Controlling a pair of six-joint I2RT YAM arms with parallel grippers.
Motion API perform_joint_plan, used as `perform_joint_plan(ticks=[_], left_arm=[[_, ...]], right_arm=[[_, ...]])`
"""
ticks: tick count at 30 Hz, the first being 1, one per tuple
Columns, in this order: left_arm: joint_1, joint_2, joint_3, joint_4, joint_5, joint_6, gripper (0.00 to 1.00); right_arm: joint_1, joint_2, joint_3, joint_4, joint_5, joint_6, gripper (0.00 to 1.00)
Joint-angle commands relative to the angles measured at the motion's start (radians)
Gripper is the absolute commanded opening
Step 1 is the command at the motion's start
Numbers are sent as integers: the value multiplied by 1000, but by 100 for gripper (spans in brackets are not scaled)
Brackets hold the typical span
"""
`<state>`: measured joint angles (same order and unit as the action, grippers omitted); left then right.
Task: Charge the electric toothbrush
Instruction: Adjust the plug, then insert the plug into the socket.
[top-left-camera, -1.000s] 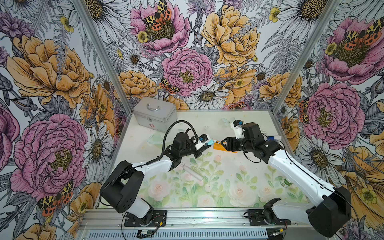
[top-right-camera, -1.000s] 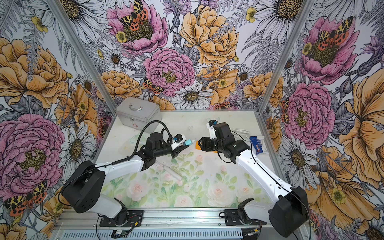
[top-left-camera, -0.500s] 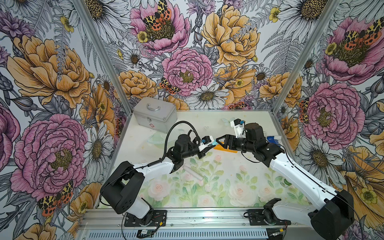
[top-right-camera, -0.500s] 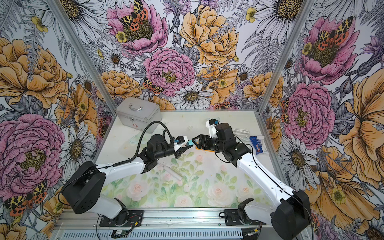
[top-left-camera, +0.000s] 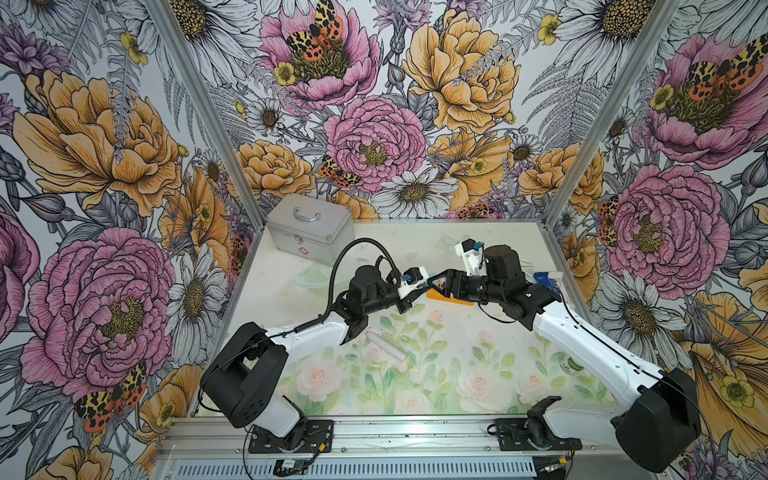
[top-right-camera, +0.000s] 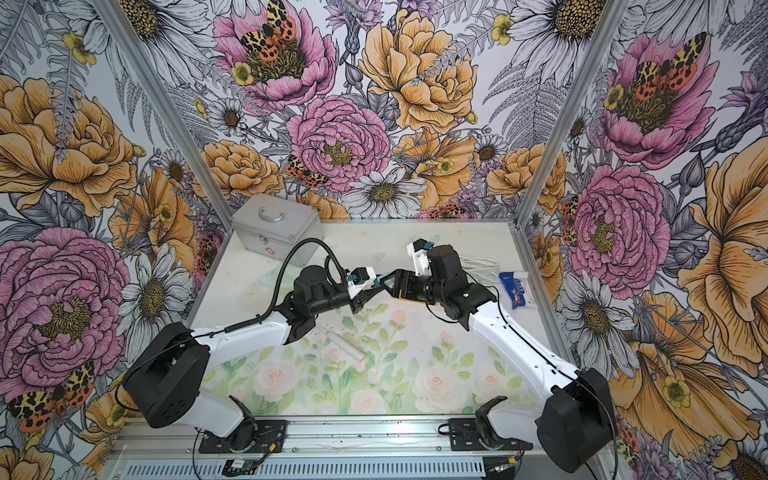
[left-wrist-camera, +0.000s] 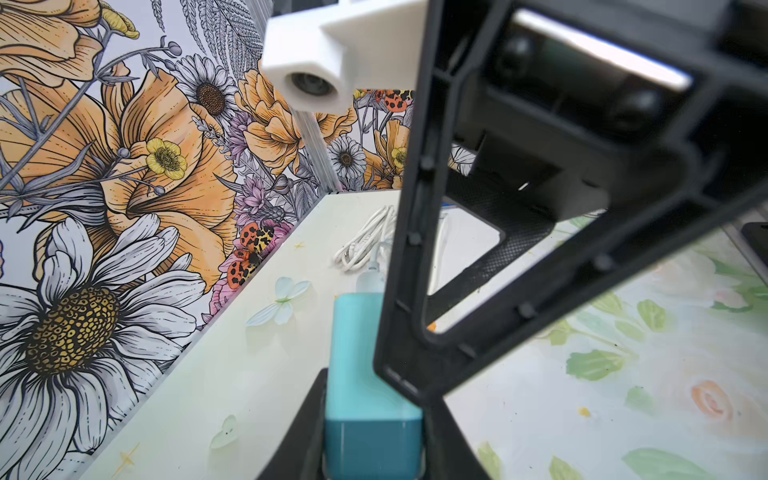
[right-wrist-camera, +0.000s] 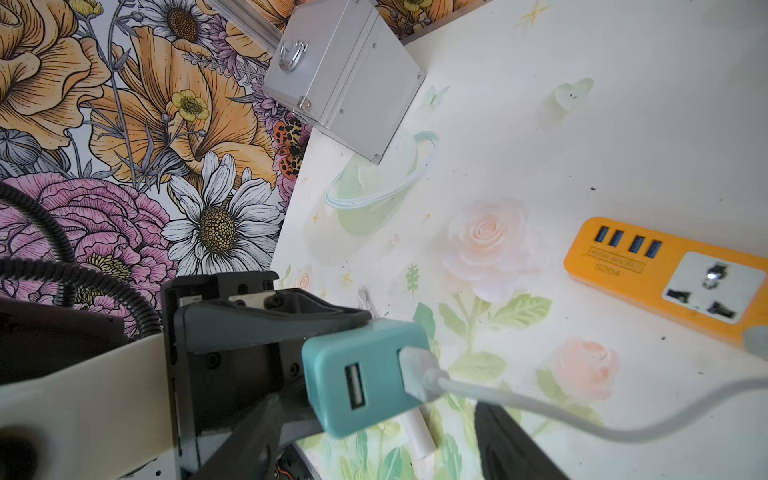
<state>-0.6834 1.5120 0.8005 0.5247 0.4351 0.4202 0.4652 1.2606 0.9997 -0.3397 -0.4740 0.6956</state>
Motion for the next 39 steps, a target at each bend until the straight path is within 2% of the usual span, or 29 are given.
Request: perform_joint_plan(ticks=[1, 10, 14, 23, 24, 26, 27, 29, 32, 34, 36, 37, 39], left_arm=[[-8, -35, 19, 32, 29, -12, 0], [-10, -36, 13, 32, 33, -15, 0], [-9, -35, 15, 33, 33, -11, 0], [-6, -21, 22, 31, 27, -13, 0], [-5, -18, 26, 25, 23, -13, 3], [-3, -16, 32, -14, 9, -3, 56], [-2, -17, 36, -38, 9, 7, 69], [-3, -20, 44, -109, 12, 34, 82], [5, -31, 81, -264, 8, 45, 99], [22, -38, 115, -367, 24, 10, 99], [36, -59, 109, -393, 44, -18, 99], [34, -77, 98, -390, 31, -27, 99], [11, -112, 78, -388, -66, -28, 99]], right_arm=[[5, 21, 42, 66, -23, 17, 72], [5, 61, 49, 137, -61, 42, 64], [6, 79, 57, 140, -81, 45, 44], [8, 88, 59, 143, -98, 41, 10], [8, 87, 59, 143, -90, 39, 9], [7, 81, 56, 142, -55, 35, 9], [7, 81, 57, 140, -36, 32, 9], [0, 82, 57, 135, 23, 26, 8], [-9, 95, 72, 98, 129, -5, 8], [-11, 110, 98, 37, 224, -44, 8], [-11, 125, 126, -28, 321, -89, 8], [-11, 133, 142, -62, 374, -111, 8], [-10, 151, 166, -129, 458, -143, 9]])
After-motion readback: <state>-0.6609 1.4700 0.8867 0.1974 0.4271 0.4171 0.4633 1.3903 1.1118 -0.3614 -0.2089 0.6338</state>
